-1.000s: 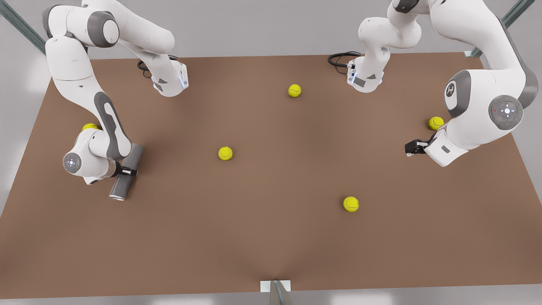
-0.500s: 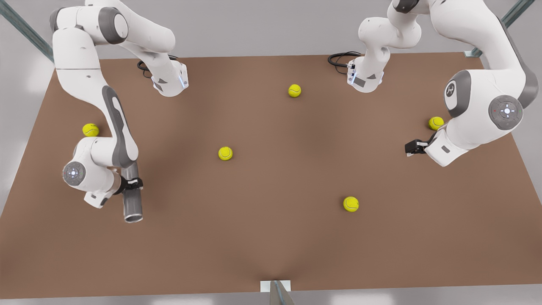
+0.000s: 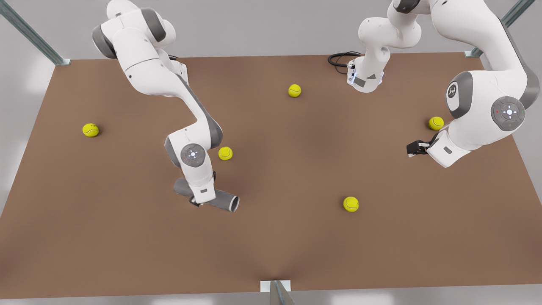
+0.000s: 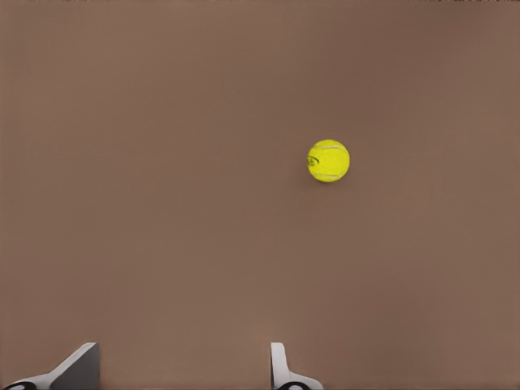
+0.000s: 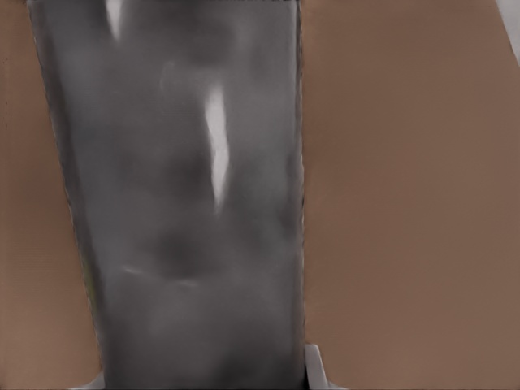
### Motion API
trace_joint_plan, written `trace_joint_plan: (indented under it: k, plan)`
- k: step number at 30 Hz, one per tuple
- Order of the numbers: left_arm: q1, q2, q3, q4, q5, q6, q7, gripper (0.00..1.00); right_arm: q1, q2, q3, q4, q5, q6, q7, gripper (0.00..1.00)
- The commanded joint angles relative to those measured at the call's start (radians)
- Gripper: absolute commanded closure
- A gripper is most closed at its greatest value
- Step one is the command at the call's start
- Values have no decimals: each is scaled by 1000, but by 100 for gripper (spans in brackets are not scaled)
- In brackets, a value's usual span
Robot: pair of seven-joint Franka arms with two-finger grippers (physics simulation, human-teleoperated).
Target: Put the tennis tube upright
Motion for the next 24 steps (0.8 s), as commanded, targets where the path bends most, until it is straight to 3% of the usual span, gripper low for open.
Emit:
trace_joint_plan:
  k: [1,7,12,15,16,17,22,24]
  plan:
    - [0,0,0,0,0,0,1,0,6,7,0,7,-10,0,2,31]
    - [0,4,0,0,0,0,-1,0,232,132,0,148,-96,0,-6,31]
    - [2,9,0,0,0,9,-1,0,290,264,0,319,-89,15,-178,30]
    - [2,15,0,0,0,16,-1,0,304,316,1,382,-59,32,-176,19]
    - [2,21,0,0,-1,17,-1,0,306,336,0,406,-58,32,-176,6]
    - [2,21,0,0,-1,20,-1,0,304,347,2,419,-55,35,-171,0]
    - [2,26,0,0,-1,23,-1,0,295,339,1,415,13,43,-173,0]
    - [2,26,0,0,-1,23,-1,0,275,270,2,411,92,-66,-175,0]
